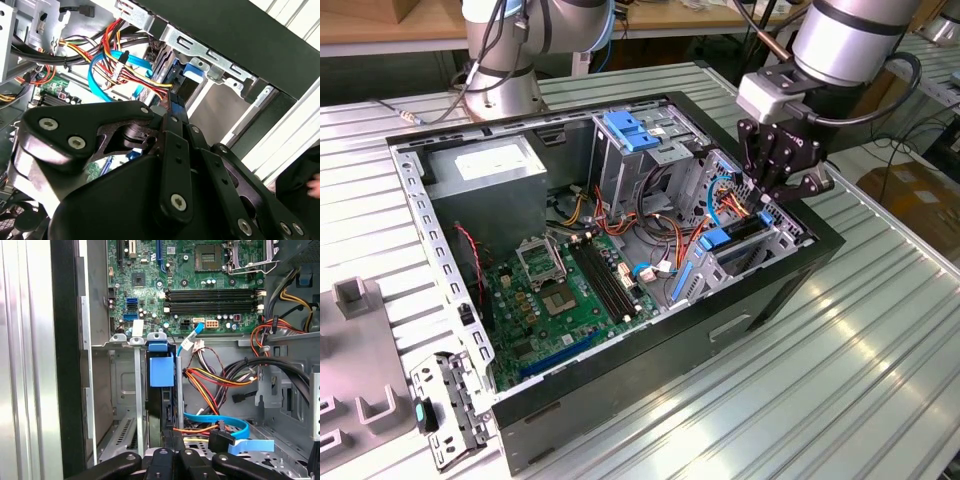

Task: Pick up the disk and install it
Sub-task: 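Insert the second disk wire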

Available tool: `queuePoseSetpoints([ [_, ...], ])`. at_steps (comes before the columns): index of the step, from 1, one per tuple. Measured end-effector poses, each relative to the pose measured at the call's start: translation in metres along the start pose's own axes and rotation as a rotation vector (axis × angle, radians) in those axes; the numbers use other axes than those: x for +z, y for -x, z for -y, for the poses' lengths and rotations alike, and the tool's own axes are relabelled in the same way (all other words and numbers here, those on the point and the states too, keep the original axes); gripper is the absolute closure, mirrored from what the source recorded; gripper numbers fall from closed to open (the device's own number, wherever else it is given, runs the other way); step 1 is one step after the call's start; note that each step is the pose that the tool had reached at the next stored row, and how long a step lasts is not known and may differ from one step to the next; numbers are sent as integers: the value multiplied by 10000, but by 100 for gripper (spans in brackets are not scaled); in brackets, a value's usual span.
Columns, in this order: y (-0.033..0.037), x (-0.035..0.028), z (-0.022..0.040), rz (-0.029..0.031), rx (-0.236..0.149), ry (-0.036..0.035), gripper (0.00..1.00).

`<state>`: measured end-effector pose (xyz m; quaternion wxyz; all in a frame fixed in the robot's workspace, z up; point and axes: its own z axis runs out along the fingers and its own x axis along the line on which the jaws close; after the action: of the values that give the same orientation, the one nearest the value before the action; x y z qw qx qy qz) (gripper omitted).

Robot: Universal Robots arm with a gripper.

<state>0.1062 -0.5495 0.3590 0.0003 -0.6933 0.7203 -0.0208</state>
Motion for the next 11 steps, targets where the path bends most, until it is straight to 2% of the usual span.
queuePoseSetpoints([
  [2, -1, -1, -37, -1, 0, 0, 89],
  [4, -5, -3, -107, 0, 0, 0, 89],
  [6, -5, -4, -112, 0, -1, 0, 89],
  [8, -9, -140, -108, 3, 0, 1, 89],
  [10, -10, -202, -106, 4, 0, 6, 89],
  [11, -8, -268, -105, 1, 0, 26, 89],
])
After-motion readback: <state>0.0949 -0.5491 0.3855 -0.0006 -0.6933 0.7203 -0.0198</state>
